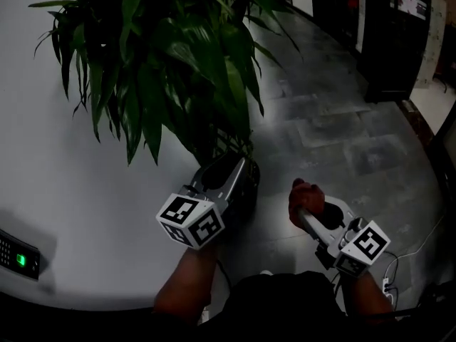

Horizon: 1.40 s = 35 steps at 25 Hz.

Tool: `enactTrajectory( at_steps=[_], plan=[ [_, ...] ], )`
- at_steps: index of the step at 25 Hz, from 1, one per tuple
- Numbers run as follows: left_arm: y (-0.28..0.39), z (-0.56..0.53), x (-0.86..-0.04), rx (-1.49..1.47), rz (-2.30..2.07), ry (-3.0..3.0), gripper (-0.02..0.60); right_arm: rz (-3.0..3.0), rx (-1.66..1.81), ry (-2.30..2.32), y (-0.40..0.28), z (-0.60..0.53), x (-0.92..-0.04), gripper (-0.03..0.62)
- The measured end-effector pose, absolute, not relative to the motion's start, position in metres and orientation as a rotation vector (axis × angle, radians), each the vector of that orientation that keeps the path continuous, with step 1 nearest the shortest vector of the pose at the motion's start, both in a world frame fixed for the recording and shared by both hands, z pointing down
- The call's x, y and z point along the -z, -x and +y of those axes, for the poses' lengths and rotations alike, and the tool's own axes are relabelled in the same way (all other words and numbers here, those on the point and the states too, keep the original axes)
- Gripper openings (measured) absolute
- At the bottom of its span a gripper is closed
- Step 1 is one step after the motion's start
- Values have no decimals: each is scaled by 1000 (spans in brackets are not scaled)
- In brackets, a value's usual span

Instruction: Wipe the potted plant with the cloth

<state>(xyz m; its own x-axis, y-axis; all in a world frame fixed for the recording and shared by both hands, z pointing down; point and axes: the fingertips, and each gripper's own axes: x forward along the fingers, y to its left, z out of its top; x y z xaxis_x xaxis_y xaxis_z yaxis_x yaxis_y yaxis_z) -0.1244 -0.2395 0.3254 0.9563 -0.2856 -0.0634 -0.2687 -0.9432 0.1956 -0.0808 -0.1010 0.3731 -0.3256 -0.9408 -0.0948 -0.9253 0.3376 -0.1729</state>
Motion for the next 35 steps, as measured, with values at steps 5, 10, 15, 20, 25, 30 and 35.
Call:
enactTrajectory(
  at_steps=[5, 10, 15, 20, 25, 30, 35],
  plan=[
    [109, -249, -315, 160, -349, -2905, 124, 2429, 134, 1697, 73, -119, -369, 71],
    [98, -255, -312, 143, -343, -2917, 115, 2451, 139, 1663, 61, -136, -368, 71],
    [90, -253, -308, 140, -386, -2928, 21, 2491, 119, 1612, 51, -144, -360, 71],
    [84, -242, -305, 132, -388, -2936, 17, 2524, 84, 1568, 46, -144, -351, 71],
    [81, -234, -313, 132, -377, -2928, 17, 2561, 26, 1520, 50, -152, -333, 71],
    [80, -228, -321, 123, -392, -2918, 17, 2600, -131, 1476, 58, -166, -290, 71],
    [81, -225, -328, 117, -416, -2886, 17, 2578, -273, 1448, 57, -189, -235, 71]
  ],
)
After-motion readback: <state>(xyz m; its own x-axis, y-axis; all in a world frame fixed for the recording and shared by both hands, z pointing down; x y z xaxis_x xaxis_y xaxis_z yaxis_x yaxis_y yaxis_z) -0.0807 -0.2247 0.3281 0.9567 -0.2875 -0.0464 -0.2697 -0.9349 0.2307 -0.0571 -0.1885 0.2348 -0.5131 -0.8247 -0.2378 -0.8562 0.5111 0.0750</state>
